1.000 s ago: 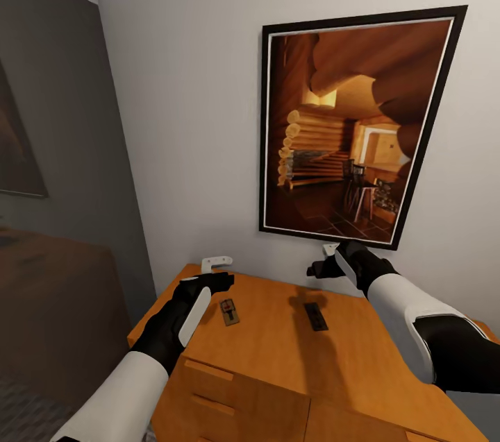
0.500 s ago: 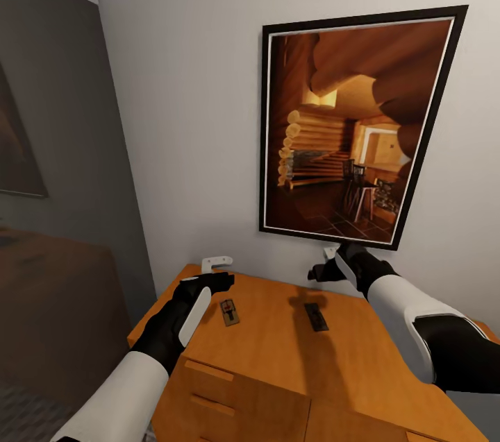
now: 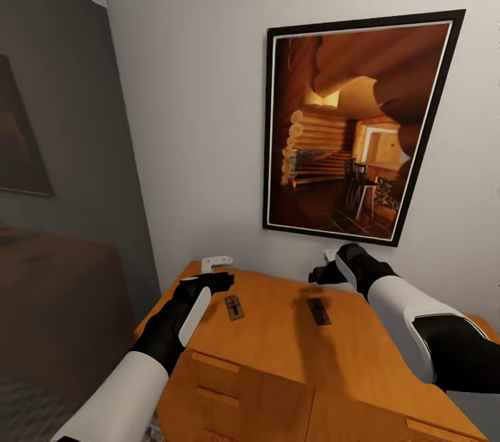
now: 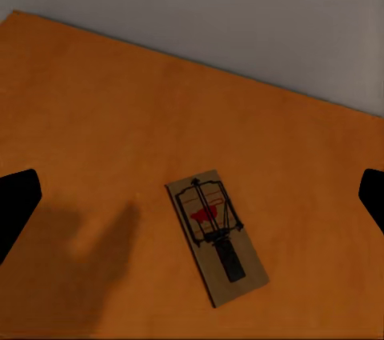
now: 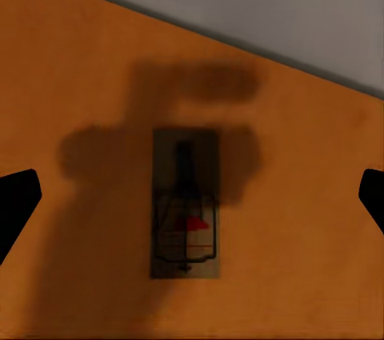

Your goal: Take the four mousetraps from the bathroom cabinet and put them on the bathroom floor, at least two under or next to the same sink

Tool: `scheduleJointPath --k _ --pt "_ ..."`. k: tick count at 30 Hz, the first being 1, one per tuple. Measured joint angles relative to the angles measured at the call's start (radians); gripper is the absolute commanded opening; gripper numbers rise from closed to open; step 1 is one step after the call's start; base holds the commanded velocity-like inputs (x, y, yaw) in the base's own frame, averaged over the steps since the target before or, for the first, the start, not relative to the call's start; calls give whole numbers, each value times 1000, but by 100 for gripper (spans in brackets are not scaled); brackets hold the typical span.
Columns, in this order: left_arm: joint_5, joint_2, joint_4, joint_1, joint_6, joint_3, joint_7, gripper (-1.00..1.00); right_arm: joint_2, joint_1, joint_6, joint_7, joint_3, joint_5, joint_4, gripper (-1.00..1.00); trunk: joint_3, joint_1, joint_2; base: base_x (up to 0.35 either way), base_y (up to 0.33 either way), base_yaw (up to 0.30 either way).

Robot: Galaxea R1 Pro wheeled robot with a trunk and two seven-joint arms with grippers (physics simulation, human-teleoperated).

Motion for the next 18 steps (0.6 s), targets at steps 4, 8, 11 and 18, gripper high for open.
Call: scheduleJointPath --k 4,8,11,18 --pt "0 0 0 0 0 1 0 100 0 0 0 1 0 0 1 100 0 0 0 -42 29 0" --pt "0 0 0 0 -1 1 0 100 0 0 0 1 0 0 1 100 0 0 0 -15 10 0" --pt "0 0 0 0 -1 1 0 100 0 0 0 1 0 0 1 100 0 0 0 -6 4 0" --pt "0 0 0 0 -1 0 0 100 0 0 0 1 0 0 1 100 0 0 0 -2 1 0"
